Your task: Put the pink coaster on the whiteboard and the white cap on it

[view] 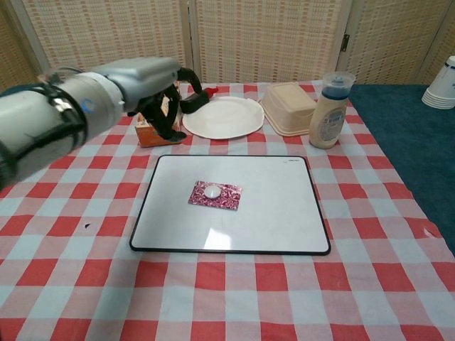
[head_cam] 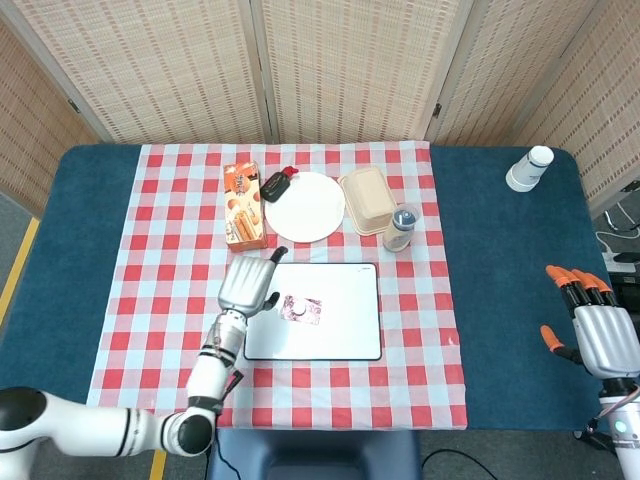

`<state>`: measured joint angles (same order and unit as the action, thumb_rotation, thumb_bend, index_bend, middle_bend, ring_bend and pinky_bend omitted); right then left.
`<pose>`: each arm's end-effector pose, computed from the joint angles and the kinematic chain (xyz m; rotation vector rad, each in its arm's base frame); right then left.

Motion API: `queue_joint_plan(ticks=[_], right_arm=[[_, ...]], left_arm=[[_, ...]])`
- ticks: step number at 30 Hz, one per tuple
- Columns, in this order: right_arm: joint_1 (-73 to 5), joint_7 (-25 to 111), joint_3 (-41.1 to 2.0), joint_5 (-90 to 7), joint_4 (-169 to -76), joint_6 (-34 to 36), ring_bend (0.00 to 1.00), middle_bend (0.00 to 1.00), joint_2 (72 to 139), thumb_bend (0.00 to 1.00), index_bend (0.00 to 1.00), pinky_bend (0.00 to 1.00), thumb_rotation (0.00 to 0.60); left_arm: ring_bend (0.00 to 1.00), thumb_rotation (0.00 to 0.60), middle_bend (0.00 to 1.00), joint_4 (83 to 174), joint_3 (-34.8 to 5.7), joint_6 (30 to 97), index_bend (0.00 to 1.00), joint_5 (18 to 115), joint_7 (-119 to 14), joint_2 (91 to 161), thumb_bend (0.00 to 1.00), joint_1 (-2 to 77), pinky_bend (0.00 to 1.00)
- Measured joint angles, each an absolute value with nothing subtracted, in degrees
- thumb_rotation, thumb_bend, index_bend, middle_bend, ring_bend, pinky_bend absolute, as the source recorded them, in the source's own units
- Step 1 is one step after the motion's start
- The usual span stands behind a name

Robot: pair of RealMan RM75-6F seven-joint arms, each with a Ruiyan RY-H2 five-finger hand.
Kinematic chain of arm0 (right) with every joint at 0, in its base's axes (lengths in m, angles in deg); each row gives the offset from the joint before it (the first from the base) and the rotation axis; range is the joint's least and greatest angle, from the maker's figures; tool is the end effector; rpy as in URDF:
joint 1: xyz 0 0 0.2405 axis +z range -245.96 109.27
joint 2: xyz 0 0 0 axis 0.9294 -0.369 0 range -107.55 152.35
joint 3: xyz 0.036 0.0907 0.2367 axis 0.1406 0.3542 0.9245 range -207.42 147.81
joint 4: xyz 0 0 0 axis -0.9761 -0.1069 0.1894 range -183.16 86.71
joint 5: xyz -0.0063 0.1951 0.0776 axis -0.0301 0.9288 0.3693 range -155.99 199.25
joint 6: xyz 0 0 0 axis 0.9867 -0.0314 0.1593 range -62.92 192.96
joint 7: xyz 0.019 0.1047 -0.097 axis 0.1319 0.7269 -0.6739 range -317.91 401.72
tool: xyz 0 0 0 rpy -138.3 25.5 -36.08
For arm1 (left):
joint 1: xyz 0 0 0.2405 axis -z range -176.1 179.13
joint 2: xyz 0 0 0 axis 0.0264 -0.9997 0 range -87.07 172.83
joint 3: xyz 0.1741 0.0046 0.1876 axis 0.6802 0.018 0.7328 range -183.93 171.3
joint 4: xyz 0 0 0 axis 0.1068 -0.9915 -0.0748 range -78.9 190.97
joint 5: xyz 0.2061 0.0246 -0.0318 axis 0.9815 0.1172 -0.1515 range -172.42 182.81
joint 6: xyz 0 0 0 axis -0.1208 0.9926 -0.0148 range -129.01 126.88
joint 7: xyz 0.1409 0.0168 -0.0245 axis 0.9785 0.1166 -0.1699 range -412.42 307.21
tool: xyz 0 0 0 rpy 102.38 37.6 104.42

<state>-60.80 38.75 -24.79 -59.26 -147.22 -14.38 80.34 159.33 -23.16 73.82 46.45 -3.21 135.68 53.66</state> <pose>-0.2995 -0.2010 0.1786 1.3948 -0.9233 0.8377 -0.0476 0.3294 -0.0009 -1.7198 -0.8656 -0.9166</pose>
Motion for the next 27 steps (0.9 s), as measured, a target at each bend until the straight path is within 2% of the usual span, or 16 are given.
queue_joint_plan(ticks=[2,3,4,5,7,11,14,17,21,27], right_arm=[[-60.7,38.61,-24.9,-59.43,-147.38,-14.17,0.0,0.12,80.29,0.3,0.09,0.14,0.6],[-60.71,38.58,-24.95,-59.6,-147.49,-14.24,0.0,0.13,80.28,0.29,0.09,0.14,0.6],[-60.77,38.51,-25.0,-59.82,-147.63,-14.47,0.0,0.13,80.29,0.29,0.09,0.14,0.6],[-60.82,38.41,-25.03,-60.02,-147.71,-14.7,0.0,0.13,80.32,0.29,0.09,0.14,0.6],[-60.93,38.08,-25.17,-60.53,-147.85,-15.08,0.0,0.13,80.47,0.3,0.09,0.14,0.6],[-60.72,37.21,-25.3,-60.68,-147.89,-14.75,0.0,0.13,80.89,0.29,0.09,0.14,0.6],[-60.51,36.28,-25.51,-60.55,-147.9,-14.15,0.0,0.13,81.27,0.3,0.09,0.14,0.6],[-60.6,35.49,-25.65,-60.47,-147.94,-14.3,0.0,0.13,81.53,0.3,0.09,0.14,0.6],[-61.07,34.88,-25.6,-60.67,-147.91,-15.7,0.0,0.13,81.92,0.3,0.09,0.14,0.6],[-61.18,34.33,-25.08,-60.01,-147.44,-16.07,0.0,0.13,82.49,0.29,0.09,0.14,0.6]], left_arm=[[0.19,0.6,0.15,164.7,-19.62,73.73,0.03,53.29,-9.59,129.05,0.19,49.62,0.39],[0.07,0.6,0.05,166.29,-17.99,73.91,0.01,56.55,-12.28,126.5,0.17,47.88,0.24],[0.01,0.6,0.01,167.37,-16.39,74.28,0.0,59.95,-14.71,124.35,0.17,46.13,0.14],[0.0,0.6,0.0,168.01,-14.31,75.16,0.0,64.66,-17.39,122.25,0.16,43.74,0.08],[0.0,0.6,0.0,167.24,-11.5,77.17,0.0,71.6,-20.7,120.4,0.15,40.26,0.03],[0.0,0.6,0.0,159.12,-6.0,81.78,0.0,82.07,-30.54,118.59,0.12,32.71,0.0],[0.0,0.6,0.0,153.04,-2.86,84.26,0.0,85.55,-37.91,117.66,0.11,27.38,0.0],[0.0,0.6,0.0,150.78,-0.59,85.64,0.0,87.96,-40.52,116.42,0.11,24.28,0.0],[0.0,0.6,0.0,150.71,0.92,84.74,0.0,87.75,-39.7,113.31,0.11,21.37,0.0],[0.0,0.6,0.0,151.12,0.67,81.7,0.0,85.82,-41.54,111.19,0.11,19.83,0.0]])
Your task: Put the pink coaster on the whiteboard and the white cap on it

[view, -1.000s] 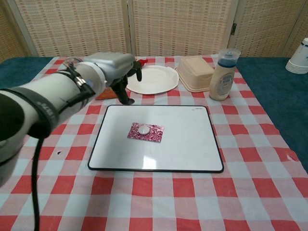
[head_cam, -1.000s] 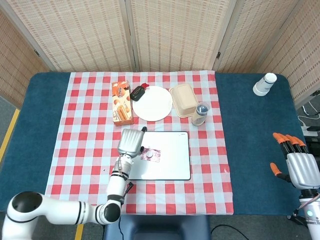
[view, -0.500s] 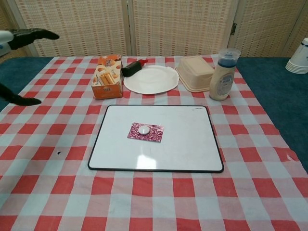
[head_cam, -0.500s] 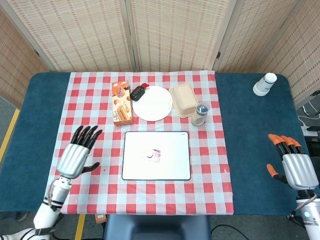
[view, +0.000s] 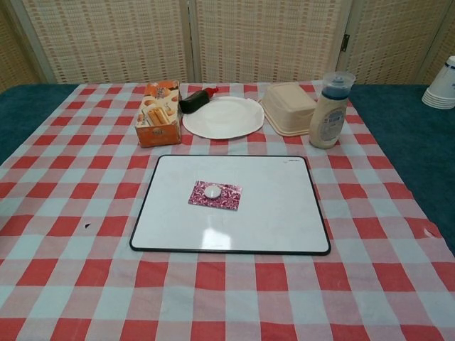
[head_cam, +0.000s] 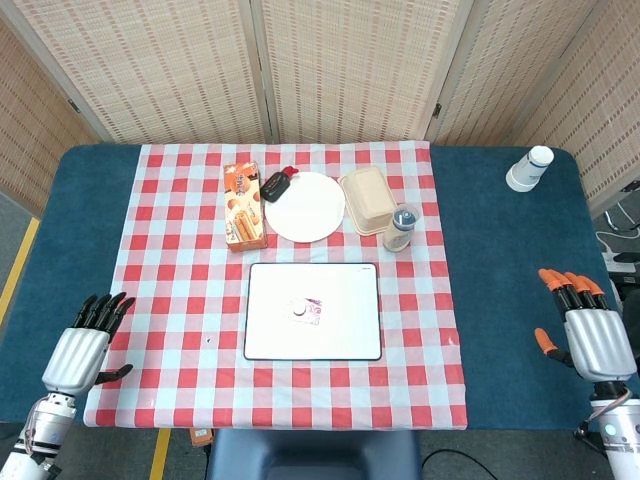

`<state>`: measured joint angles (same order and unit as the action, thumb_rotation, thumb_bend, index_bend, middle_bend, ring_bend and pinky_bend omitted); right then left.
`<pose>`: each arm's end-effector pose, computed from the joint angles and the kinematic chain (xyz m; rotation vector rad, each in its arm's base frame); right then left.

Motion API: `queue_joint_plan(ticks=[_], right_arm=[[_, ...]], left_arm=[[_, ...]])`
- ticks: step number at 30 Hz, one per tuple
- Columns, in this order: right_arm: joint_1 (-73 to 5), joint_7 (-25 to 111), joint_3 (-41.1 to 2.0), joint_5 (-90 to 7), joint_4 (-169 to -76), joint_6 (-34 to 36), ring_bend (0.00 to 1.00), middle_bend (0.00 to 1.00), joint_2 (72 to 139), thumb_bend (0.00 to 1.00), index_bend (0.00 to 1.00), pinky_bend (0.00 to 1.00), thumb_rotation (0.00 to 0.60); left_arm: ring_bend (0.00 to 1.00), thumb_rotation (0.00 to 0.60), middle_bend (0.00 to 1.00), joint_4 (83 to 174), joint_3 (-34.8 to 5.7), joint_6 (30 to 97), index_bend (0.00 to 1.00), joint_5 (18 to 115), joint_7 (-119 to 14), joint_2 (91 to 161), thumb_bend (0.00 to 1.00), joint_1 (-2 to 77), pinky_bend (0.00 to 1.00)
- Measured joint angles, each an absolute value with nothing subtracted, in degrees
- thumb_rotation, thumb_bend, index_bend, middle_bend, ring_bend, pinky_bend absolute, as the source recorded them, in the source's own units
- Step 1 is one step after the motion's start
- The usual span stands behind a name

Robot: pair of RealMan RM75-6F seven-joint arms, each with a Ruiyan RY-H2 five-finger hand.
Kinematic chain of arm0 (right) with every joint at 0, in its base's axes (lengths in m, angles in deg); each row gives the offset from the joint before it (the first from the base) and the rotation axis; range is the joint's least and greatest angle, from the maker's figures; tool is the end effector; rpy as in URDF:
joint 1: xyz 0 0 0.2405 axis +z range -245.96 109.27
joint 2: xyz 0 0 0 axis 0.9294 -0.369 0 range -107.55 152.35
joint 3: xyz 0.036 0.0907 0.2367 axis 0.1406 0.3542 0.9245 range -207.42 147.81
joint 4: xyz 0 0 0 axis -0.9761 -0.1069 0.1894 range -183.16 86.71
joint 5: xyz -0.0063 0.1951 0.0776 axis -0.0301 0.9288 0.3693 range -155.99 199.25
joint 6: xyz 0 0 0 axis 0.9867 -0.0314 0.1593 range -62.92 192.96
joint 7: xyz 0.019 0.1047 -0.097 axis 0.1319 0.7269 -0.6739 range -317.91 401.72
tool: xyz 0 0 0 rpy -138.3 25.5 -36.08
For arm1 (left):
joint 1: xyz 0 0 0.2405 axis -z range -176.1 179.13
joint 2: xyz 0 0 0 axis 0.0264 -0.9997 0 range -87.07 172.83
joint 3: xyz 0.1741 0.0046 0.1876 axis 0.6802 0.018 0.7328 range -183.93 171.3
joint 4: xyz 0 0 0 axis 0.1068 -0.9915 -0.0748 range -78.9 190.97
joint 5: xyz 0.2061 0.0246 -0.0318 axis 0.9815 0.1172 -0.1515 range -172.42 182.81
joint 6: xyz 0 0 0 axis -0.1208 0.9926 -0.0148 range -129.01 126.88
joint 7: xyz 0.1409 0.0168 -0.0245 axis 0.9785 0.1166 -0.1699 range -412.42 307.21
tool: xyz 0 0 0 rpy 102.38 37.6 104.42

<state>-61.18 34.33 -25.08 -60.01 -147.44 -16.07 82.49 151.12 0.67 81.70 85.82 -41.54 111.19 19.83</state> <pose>-0.2948 -0.1977 0.1688 1.4062 -0.8778 0.8236 -0.2790 0.2104 0.1088 -1.6127 -0.8681 -0.8239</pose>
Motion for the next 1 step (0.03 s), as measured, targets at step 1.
queue_joint_plan(ticks=[1], right_arm=[[-61.16,34.31,-25.06,-60.07,-147.38,-16.11,0.0,0.12,82.56,0.29,0.09,0.14,0.6]], left_arm=[[0.0,0.6,0.0,150.83,0.44,81.72,0.0,85.9,-42.04,111.21,0.11,19.62,0.0]])
